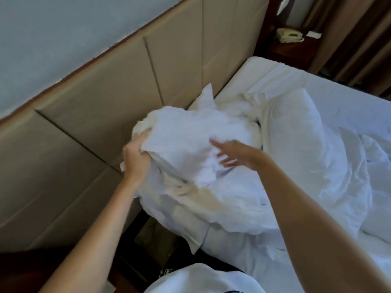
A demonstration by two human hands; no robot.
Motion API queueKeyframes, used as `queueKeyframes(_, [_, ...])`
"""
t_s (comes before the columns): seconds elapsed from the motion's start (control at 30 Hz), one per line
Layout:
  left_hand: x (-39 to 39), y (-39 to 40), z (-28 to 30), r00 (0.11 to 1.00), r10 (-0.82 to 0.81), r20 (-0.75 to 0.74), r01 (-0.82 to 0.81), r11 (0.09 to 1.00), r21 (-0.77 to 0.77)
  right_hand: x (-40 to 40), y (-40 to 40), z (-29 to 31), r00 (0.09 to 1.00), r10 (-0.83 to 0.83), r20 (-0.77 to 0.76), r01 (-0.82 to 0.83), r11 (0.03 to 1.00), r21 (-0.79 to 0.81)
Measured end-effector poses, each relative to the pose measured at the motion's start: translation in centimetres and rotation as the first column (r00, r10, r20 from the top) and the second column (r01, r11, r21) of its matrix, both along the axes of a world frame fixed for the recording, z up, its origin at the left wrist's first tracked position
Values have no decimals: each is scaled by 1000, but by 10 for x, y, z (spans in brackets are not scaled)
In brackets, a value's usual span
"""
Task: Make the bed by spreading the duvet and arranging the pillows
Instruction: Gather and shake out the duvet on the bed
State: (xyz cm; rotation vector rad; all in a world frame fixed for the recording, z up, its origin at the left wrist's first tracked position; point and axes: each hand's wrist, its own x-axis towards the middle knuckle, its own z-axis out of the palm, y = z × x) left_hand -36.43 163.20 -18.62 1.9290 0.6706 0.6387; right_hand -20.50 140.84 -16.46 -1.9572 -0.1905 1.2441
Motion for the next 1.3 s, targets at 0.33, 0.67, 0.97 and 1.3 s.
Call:
queueKeyframes(0.33, [-57, -45, 9, 750, -638, -174, 579, 761, -293, -46, 71, -55, 933, -354, 64, 352, 935, 38])
queueKeyframes(0.67, [44, -8, -48, 768, -452, -454, -35, 678, -735, -84, 23, 17, 996, 45, 74, -58, 982, 180])
queueKeyframes(0.97, [53, -20, 7, 896, -223, -384, 17, 881, -472, -1, 10, -6, 563, 662, 495, -275, 715, -643])
queueKeyframes(1.3, [-14, 21, 74, 549, -388, -740, 588, 809, 12, 43, 98, -32, 530, 459, 713, -256, 888, -381])
